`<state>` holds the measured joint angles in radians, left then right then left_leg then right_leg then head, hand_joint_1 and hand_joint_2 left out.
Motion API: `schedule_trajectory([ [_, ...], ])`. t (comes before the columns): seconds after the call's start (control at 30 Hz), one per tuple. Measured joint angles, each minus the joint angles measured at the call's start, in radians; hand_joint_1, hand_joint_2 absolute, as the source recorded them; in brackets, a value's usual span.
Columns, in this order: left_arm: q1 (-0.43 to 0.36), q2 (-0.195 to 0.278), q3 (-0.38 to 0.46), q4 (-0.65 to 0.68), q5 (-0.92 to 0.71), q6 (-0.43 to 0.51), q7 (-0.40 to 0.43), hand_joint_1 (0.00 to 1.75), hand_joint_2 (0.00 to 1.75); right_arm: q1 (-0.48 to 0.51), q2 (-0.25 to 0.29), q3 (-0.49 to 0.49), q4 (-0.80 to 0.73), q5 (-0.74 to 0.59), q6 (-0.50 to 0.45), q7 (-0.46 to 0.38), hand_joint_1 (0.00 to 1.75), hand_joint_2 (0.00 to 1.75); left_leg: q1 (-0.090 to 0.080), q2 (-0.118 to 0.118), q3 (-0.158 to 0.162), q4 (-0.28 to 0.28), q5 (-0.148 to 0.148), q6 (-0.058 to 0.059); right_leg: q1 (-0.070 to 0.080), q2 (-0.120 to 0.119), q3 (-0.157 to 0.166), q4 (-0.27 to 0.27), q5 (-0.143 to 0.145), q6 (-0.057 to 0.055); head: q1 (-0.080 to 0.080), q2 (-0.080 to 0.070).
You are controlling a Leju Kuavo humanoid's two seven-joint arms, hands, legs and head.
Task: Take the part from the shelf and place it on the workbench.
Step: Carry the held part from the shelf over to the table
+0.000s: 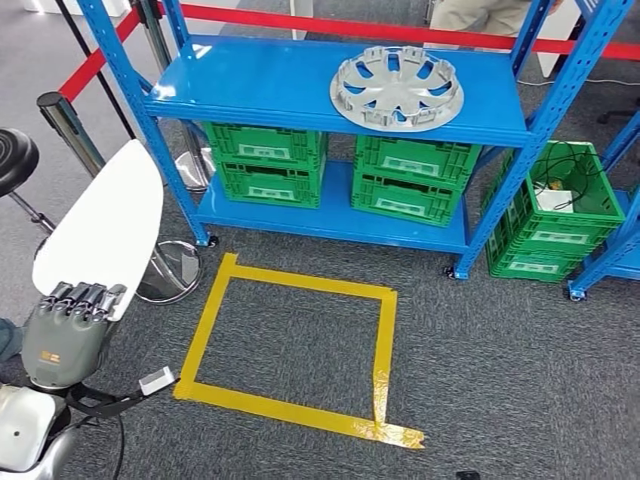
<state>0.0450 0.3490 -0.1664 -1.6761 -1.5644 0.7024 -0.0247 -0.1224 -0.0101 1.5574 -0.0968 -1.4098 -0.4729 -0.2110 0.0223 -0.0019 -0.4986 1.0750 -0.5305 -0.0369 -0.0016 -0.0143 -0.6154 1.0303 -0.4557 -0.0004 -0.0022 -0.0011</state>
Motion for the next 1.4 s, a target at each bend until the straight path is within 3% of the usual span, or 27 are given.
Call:
schedule_trajectory([
  [0.07,-0.002,-0.001,0.0,-0.002,0.0,0.0,-0.001,1.75,1.75,0.0,0.0,0.0,0.0,0.001,-0.001,0.0,0.0,0.0,-0.008,-0.001,0.031,-0.068,-0.015,0.014,-0.002,0.001,-0.013,0.0,0.021,0.014,0.0,0.0],
  [0.13,-0.003,-0.002,-0.001,-0.003,0.0,0.0,-0.001,1.75,1.75,0.004,0.0,0.0,0.0,0.003,-0.002,0.0,0.0,0.0,-0.01,0.001,0.009,-0.075,0.005,0.033,-0.007,0.003,-0.026,-0.002,0.026,0.027,0.0,0.0],
  [0.17,-0.003,-0.003,-0.002,-0.003,0.0,0.0,-0.001,1.75,1.75,0.006,0.0,0.0,0.0,0.004,-0.002,0.0,0.0,0.0,-0.01,0.004,-0.004,-0.078,0.018,0.043,-0.009,0.005,-0.035,0.01,0.001,0.033,0.002,0.0],
  [0.27,-0.003,-0.004,-0.004,-0.004,0.0,0.0,-0.002,1.75,1.75,0.008,0.002,0.0,-0.001,0.009,-0.004,0.0,0.0,0.0,-0.012,0.008,-0.051,-0.079,0.059,0.062,-0.01,0.01,-0.069,0.149,-0.156,0.041,0.01,0.0],
  [0.3,-0.003,-0.005,-0.005,-0.005,0.0,0.0,-0.003,1.75,1.75,0.007,0.002,0.001,-0.001,0.01,-0.005,0.0,0.0,0.0,-0.014,0.008,-0.069,-0.079,0.073,0.063,-0.01,0.011,-0.075,0.209,-0.185,0.042,0.011,0.0],
  [0.33,-0.002,-0.006,-0.007,-0.006,0.0,0.0,-0.003,1.75,1.75,0.006,0.002,0.001,-0.002,0.012,-0.006,0.0,0.0,0.0,-0.015,0.009,-0.088,-0.078,0.088,0.063,-0.01,0.011,-0.07,0.252,-0.183,0.042,0.011,0.0],
  [0.4,-0.002,-0.007,-0.009,-0.006,0.0,0.0,-0.004,1.75,1.75,0.004,0.002,0.001,-0.002,0.013,-0.008,0.0,0.0,0.0,-0.016,0.009,-0.127,-0.074,0.116,0.059,-0.009,0.011,-0.022,0.258,-0.118,0.04,0.012,0.0],
  [0.43,-0.002,-0.008,-0.01,-0.006,0.0,0.0,-0.005,1.75,1.75,0.003,0.002,0.001,-0.002,0.014,-0.009,0.0,0.0,0.0,-0.016,0.008,-0.144,-0.072,0.128,0.056,-0.009,0.011,0.025,0.212,-0.089,0.038,0.012,0.0],
  [0.47,-0.001,-0.009,-0.012,-0.006,0.001,0.0,-0.006,1.75,1.75,0.002,0.002,0.001,-0.002,0.014,-0.009,0.0,0.0,0.0,-0.017,0.007,-0.157,-0.069,0.139,0.051,-0.008,0.012,0.091,0.137,-0.084,0.035,0.012,0.0],
  [0.53,-0.002,-0.01,-0.016,-0.007,0.004,0.0,-0.01,1.75,1.75,0.0,0.002,0.001,-0.002,0.015,-0.01,-0.002,0.0,0.0,-0.018,0.007,-0.171,-0.062,0.158,0.04,-0.005,0.013,0.2,-0.02,-0.124,0.028,0.012,0.0],
  [0.57,-0.002,-0.01,-0.017,-0.008,0.004,0.0,-0.011,1.75,1.75,-0.001,0.002,0.001,-0.002,0.015,-0.01,-0.003,0.0,0.0,-0.018,0.008,-0.174,-0.062,0.168,0.034,-0.003,0.013,0.227,-0.066,-0.143,0.024,0.012,0.0],
  [0.6,-0.002,-0.01,-0.02,-0.008,0.005,0.0,-0.012,1.75,1.75,0.0,0.002,0.001,-0.002,0.014,-0.01,-0.003,0.0,0.0,-0.017,0.009,-0.174,-0.064,0.178,0.028,-0.002,0.013,0.227,-0.083,-0.146,0.018,0.011,0.0],
  [0.67,-0.001,-0.01,-0.023,-0.008,0.006,0.0,-0.012,1.75,1.75,0.002,0.004,0.001,-0.002,0.013,-0.01,-0.003,0.0,0.0,-0.013,0.007,-0.18,-0.055,0.164,0.016,-0.003,0.01,0.213,-0.079,-0.129,0.006,0.011,0.0],
  [0.7,0.0,-0.009,-0.025,-0.008,0.006,0.0,-0.013,1.75,1.75,0.003,0.004,0.001,-0.002,0.012,-0.01,-0.003,0.0,0.0,-0.012,0.006,-0.187,-0.03,0.13,0.011,-0.005,0.007,0.205,-0.079,-0.119,-0.001,0.009,0.0],
  [0.77,0.001,-0.009,-0.026,-0.008,0.007,0.0,-0.013,1.75,1.75,0.004,0.005,0.001,-0.002,0.012,-0.011,-0.003,0.0,0.0,-0.01,0.005,-0.209,0.08,0.031,0.002,-0.005,0.004,0.188,-0.078,-0.102,-0.008,0.007,0.0],
  [0.8,0.001,-0.009,-0.027,-0.008,0.007,0.0,-0.013,1.75,1.75,0.004,0.005,0.001,-0.002,0.012,-0.012,-0.003,0.0,0.0,-0.01,0.005,-0.22,0.147,-0.002,-0.001,-0.003,0.003,0.178,-0.076,-0.094,-0.01,0.006,0.0],
  [0.83,0.001,-0.009,-0.028,-0.008,0.007,0.0,-0.013,1.75,1.75,0.005,0.005,0.001,-0.002,0.012,-0.012,-0.003,0.0,0.0,-0.01,0.005,-0.224,0.199,-0.012,-0.002,-0.002,0.002,0.17,-0.073,-0.088,-0.011,0.007,0.0],
  [0.87,0.001,-0.009,-0.029,-0.008,0.007,0.0,-0.013,1.75,1.75,0.005,0.005,0.001,-0.002,0.012,-0.012,-0.003,0.0,0.0,-0.01,0.005,-0.219,0.222,0.001,-0.002,-0.001,0.002,0.161,-0.068,-0.083,-0.011,0.006,0.0],
  [0.9,0.001,-0.009,-0.03,-0.008,0.007,0.0,-0.013,1.75,1.75,0.005,0.005,0.001,-0.002,0.012,-0.012,-0.003,0.0,0.0,-0.01,0.005,-0.198,0.209,0.028,0.0,0.0,0.001,0.152,-0.061,-0.079,-0.01,0.006,0.0],
  [0.97,0.001,-0.009,-0.031,-0.008,0.007,0.0,-0.014,1.75,1.75,0.005,0.006,0.001,-0.002,0.012,-0.012,-0.003,0.0,0.0,-0.013,0.004,-0.12,0.103,0.072,0.013,0.001,0.002,0.132,-0.047,-0.076,-0.008,0.007,0.0],
  [1.03,0.0,-0.008,-0.032,-0.01,0.006,0.0,-0.017,1.75,1.75,0.004,0.008,0.001,-0.003,0.013,-0.012,-0.004,0.0,0.0,-0.019,0.004,-0.061,0.004,0.073,0.027,0.002,0.002,0.117,-0.037,-0.072,-0.001,0.007,0.0],
  [1.13,-0.001,-0.007,-0.033,-0.012,0.005,0.0,-0.02,1.75,1.75,0.003,0.008,0.001,-0.003,0.015,-0.012,-0.005,0.0,0.0,-0.023,0.004,-0.049,-0.043,0.064,0.039,-0.001,0.003,0.104,-0.031,-0.066,0.016,0.006,0.0],
  [1.2,-0.003,-0.008,-0.034,-0.016,0.005,0.0,-0.02,1.75,1.75,0.002,0.008,0.001,-0.003,0.017,-0.012,-0.005,0.0,0.0,-0.016,0.003,-0.041,-0.078,0.062,0.053,0.0,0.008,0.077,0.004,-0.094,0.025,0.01,0.0],
  [1.3,-0.004,-0.01,-0.037,-0.019,0.004,0.0,-0.021,1.75,1.75,0.003,0.009,0.001,-0.004,0.018,-0.013,-0.006,0.0,0.0,-0.014,0.005,-0.048,-0.09,0.066,0.064,-0.004,0.012,-0.008,0.177,-0.174,0.037,0.016,0.0],
  [1.33,-0.003,-0.011,-0.038,-0.019,0.004,0.0,-0.021,1.75,1.75,0.005,0.009,0.001,-0.004,0.018,-0.013,-0.006,0.0,0.0,-0.014,0.005,-0.052,-0.088,0.067,0.063,-0.006,0.012,-0.028,0.223,-0.183,0.041,0.016,0.0],
  [1.37,-0.003,-0.011,-0.039,-0.019,0.004,0.0,-0.021,1.75,1.75,0.006,0.009,0.002,-0.004,0.018,-0.013,-0.005,0.0,0.0,-0.013,0.005,-0.054,-0.085,0.068,0.061,-0.009,0.012,-0.033,0.236,-0.175,0.044,0.016,0.0],
  [1.4,-0.003,-0.012,-0.04,-0.019,0.004,0.0,-0.021,1.75,1.75,0.007,0.009,0.002,-0.004,0.018,-0.013,-0.005,0.0,0.0,-0.012,0.005,-0.056,-0.082,0.069,0.06,-0.011,0.012,-0.019,0.21,-0.149,0.047,0.016,0.0],
])
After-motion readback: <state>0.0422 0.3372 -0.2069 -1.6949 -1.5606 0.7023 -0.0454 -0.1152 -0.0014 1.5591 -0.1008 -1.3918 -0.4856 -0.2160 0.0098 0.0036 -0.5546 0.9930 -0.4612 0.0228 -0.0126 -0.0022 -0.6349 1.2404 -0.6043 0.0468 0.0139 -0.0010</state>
